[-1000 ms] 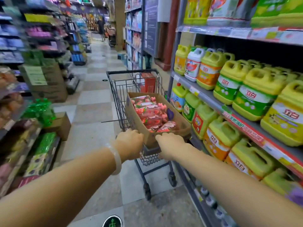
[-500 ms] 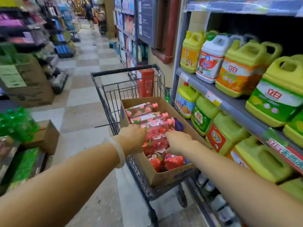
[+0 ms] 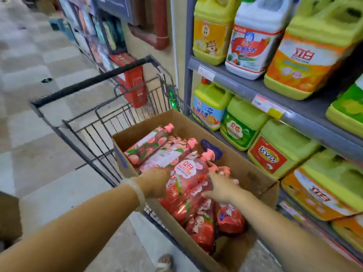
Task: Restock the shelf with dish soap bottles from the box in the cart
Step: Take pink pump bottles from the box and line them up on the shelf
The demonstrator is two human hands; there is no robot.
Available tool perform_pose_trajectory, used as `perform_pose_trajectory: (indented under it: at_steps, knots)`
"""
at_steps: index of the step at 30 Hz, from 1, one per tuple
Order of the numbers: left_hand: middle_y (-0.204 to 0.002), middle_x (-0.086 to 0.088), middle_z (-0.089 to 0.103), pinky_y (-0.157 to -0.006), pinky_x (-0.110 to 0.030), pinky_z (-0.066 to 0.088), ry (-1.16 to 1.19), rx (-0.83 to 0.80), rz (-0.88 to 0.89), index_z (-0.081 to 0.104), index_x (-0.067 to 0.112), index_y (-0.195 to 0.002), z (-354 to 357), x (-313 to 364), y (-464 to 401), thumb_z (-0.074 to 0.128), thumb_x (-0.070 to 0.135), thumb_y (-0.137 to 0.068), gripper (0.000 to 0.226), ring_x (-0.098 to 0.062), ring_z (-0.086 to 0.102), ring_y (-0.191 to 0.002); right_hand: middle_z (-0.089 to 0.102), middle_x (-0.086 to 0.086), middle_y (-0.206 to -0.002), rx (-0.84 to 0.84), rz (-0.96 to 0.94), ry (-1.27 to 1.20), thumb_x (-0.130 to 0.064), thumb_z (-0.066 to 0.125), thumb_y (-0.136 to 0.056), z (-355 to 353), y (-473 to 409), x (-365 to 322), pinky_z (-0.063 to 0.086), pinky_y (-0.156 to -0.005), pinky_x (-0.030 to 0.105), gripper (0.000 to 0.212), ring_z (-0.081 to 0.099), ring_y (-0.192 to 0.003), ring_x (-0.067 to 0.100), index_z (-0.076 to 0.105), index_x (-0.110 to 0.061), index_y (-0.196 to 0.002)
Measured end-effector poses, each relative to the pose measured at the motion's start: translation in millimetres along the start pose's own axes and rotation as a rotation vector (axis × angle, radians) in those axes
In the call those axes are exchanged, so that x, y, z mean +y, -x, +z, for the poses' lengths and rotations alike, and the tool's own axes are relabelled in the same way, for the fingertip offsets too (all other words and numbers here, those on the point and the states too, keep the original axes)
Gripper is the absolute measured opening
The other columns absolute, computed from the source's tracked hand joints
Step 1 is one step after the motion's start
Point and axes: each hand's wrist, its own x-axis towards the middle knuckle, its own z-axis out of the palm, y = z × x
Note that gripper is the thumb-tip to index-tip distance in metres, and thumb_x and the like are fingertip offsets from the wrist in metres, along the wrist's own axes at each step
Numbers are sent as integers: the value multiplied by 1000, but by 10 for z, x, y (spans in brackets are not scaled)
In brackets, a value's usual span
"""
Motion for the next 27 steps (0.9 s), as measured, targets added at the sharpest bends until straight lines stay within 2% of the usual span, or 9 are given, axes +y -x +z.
perform_pose_trajectory:
  at_steps: [3,5,7,10,12,15,18,23,27]
  knots:
    - [-125,-13,55,-94,-33,45,21,-42,145,44,12,-133,-97,-199,-295,68,29,-81,59,-29,54,-114,61,6,-122,20,98,-304,-55,74,-64,241,-269,-146,46,-97,36,79,58,-114,25,51,-12,-126]
    - [-131,-13,49,-95,-32,40,33,-93,199,43,8,-134,-117,-289,-449,67,30,-84,60,-28,48,-120,65,0,-120,77,143,-559,-67,68,-50,457,-476,-151,47,-99,36,89,61,-110,19,59,-17,-123]
    - [-130,-14,50,-91,-31,40,100,-132,211,45,4,-127,-84,-333,-592,67,31,-85,55,-28,49,-118,67,1,-118,154,217,-805,-56,75,-59,470,-428,-322,51,-94,38,72,63,-105,17,63,-17,-119]
    - [-121,-15,57,-87,-31,41,185,-144,245,52,2,-118,-45,-343,-738,73,31,-80,52,-29,54,-110,68,1,-108,115,421,-1195,-34,76,-77,461,-335,-511,51,-69,31,39,61,-90,17,61,-19,-110]
    - [-116,-13,59,-81,-28,42,200,-139,258,56,3,-112,-38,-343,-820,76,32,-76,50,-28,57,-105,64,-1,-107,107,497,-1341,-35,77,-76,498,-362,-557,48,-78,36,42,58,-98,21,56,-21,-109]
    - [-118,-11,55,-75,-25,40,183,-142,257,55,7,-114,-32,-348,-898,79,35,-72,56,-25,57,-105,62,0,-105,241,529,-1376,-27,81,-72,553,-430,-672,48,-76,31,48,57,-97,18,54,-19,-110]
    - [-122,-10,46,-76,-23,39,167,-169,244,51,10,-120,-18,-343,-952,80,36,-70,63,-24,54,-107,68,2,-108,345,540,-1459,-18,84,-69,622,-472,-741,46,-70,25,46,61,-87,13,60,-17,-109]
    - [-119,-7,48,-81,-26,45,164,-218,265,49,11,-115,-83,-292,-989,82,38,-67,65,-21,52,-101,71,1,-101,445,537,-1476,-15,88,-62,670,-471,-694,51,-72,24,59,67,-90,14,62,-13,-115]
    - [-112,1,54,-79,-23,45,495,-275,249,39,16,-114,-52,-249,-989,86,29,-64,70,-13,52,-96,71,-3,-92,374,505,-1491,-15,86,-64,534,-299,-529,51,-70,26,45,65,-82,9,63,-17,-103]
